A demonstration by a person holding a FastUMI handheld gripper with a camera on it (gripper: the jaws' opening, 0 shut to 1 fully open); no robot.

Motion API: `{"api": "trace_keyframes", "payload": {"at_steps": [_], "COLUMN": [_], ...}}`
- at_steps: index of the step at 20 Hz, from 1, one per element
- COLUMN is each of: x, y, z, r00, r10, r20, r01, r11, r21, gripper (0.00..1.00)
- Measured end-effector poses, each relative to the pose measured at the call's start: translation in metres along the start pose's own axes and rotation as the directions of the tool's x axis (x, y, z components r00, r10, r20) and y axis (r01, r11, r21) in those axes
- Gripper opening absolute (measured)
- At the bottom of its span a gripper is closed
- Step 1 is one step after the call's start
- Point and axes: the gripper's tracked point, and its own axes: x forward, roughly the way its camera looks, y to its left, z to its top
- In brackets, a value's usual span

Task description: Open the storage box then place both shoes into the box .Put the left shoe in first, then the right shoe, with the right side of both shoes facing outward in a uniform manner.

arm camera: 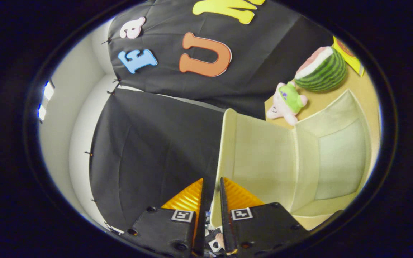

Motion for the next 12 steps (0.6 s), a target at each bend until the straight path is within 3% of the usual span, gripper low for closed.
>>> {"api": "trace_keyframes", "payload": {"at_steps": [5,8,12], "x": [0.011,-0.002,-0.039], "y": [-0.029,-0.054,-0.1], "z": [-0.02,-0.027,-0.006], "r00": [0.985,0.964,0.916], "r10": [-0.168,-0.265,-0.4], "r20": [0.031,-0.007,0.041], "r01": [0.171,0.255,0.39], "r11": [0.965,0.934,0.859], "r21": [-0.2,-0.25,-0.331], "gripper": [1.0,1.0,1.0]}}
